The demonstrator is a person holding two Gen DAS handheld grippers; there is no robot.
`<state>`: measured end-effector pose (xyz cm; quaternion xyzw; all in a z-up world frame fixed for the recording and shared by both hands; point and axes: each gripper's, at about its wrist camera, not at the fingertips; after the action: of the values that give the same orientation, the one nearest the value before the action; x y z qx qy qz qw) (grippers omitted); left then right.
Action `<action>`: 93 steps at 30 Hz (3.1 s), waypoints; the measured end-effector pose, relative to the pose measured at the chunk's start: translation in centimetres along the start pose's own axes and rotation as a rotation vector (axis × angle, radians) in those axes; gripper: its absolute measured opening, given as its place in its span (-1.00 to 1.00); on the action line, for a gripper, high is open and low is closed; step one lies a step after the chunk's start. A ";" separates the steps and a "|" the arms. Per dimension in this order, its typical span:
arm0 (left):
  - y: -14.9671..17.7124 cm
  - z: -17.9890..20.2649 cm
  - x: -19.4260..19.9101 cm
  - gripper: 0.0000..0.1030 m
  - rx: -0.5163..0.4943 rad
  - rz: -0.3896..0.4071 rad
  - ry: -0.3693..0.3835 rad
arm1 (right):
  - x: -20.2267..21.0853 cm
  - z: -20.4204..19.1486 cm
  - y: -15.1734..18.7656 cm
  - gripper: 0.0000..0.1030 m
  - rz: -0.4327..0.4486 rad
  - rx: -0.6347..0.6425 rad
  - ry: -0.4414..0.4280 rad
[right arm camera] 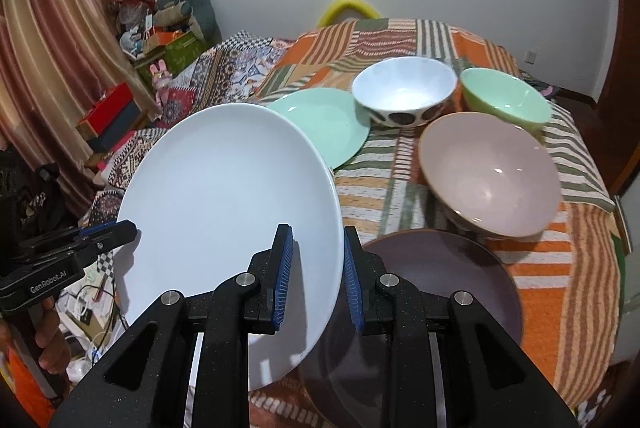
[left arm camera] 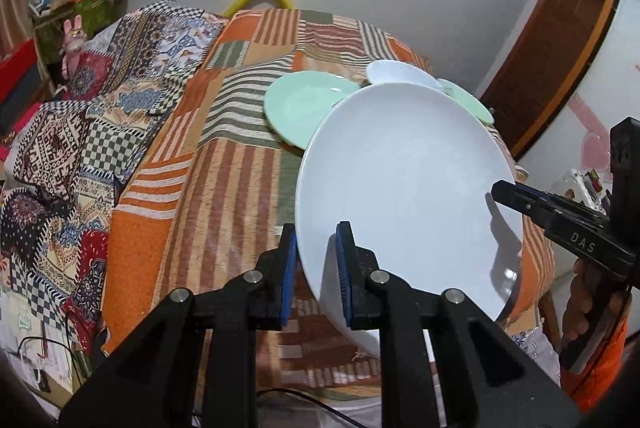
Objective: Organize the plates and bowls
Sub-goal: 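Lift the white plate and carry it over the purple plate, then lower the white plate onto the purple plate and open both grippers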
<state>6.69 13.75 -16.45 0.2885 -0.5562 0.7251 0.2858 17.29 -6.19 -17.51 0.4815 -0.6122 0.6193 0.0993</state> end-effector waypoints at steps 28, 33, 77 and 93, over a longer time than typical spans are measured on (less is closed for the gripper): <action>1.9 9.0 -4.7 -0.67 -0.140 -0.160 0.088 | 4.1 7.6 5.3 -0.54 -0.016 -0.158 0.109; 2.2 10.3 -6.5 -0.67 -0.168 -0.202 0.089 | 3.8 9.2 6.3 -0.53 -0.041 -0.207 0.115; 1.4 13.0 -12.7 -0.67 -0.222 -0.259 0.063 | 1.5 12.2 8.0 -0.33 -0.090 -0.253 0.189; -0.6 10.9 -8.9 -0.59 -0.190 -0.163 0.060 | 2.0 11.2 6.4 -0.22 -0.070 -0.185 0.256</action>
<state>14.16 2.50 -20.28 0.2823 -0.5882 0.6520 0.3863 17.05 -18.17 -22.69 0.4085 -0.6319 0.6127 0.2418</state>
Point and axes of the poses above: each gripper's, at about its wrist camera, not at the fingertips, and x roughly against the way its jaws point, z to its right, y to its underside, and after that the axes turned 4 degrees about -x, right-handed
